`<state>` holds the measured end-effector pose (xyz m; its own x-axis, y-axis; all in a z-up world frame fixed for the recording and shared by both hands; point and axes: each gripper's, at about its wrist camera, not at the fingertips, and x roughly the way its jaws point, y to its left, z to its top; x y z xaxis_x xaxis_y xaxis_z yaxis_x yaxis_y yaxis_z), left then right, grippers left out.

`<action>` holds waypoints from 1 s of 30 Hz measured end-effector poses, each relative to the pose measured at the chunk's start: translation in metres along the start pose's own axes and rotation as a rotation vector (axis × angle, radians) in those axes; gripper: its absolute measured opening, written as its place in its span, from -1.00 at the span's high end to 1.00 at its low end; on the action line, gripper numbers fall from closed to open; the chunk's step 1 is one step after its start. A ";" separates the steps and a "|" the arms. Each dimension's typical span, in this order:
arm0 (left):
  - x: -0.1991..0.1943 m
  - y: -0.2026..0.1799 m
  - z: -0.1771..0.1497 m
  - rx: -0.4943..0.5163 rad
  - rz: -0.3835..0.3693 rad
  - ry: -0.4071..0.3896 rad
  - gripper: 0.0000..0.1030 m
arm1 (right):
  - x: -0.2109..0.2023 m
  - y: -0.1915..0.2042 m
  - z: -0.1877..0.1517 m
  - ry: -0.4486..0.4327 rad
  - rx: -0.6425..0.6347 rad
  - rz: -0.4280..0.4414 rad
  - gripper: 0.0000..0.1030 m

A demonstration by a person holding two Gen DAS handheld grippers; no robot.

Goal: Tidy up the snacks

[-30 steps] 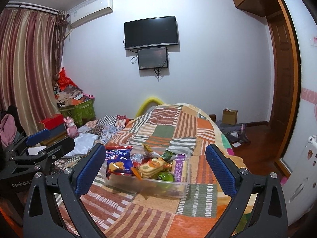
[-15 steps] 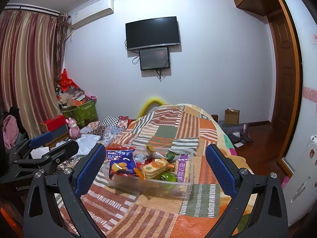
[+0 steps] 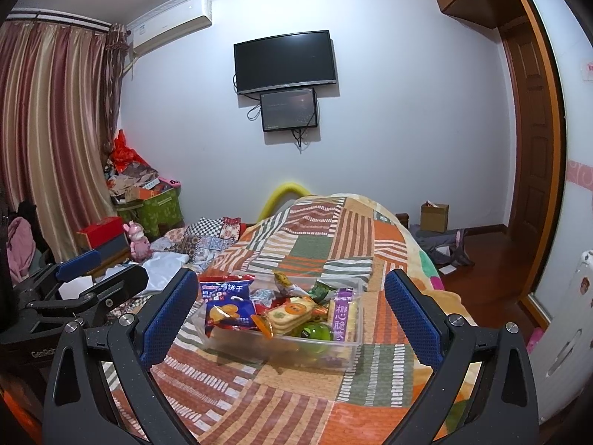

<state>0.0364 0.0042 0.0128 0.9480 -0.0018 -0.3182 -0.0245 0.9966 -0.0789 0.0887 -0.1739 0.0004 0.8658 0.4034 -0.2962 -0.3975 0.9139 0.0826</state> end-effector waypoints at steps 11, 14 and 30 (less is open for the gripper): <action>0.000 0.000 0.000 0.000 -0.004 -0.001 -0.98 | 0.001 0.000 0.001 0.000 -0.001 -0.001 -0.95; 0.000 0.000 0.000 0.001 -0.007 -0.001 -0.98 | 0.001 0.000 0.001 0.000 -0.001 -0.001 -0.95; -0.003 0.000 0.001 0.000 -0.010 -0.005 -0.98 | 0.001 0.000 0.001 0.000 -0.001 -0.002 -0.95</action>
<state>0.0342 0.0043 0.0146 0.9497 -0.0113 -0.3130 -0.0153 0.9965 -0.0824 0.0894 -0.1732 0.0012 0.8666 0.4016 -0.2963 -0.3961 0.9146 0.0812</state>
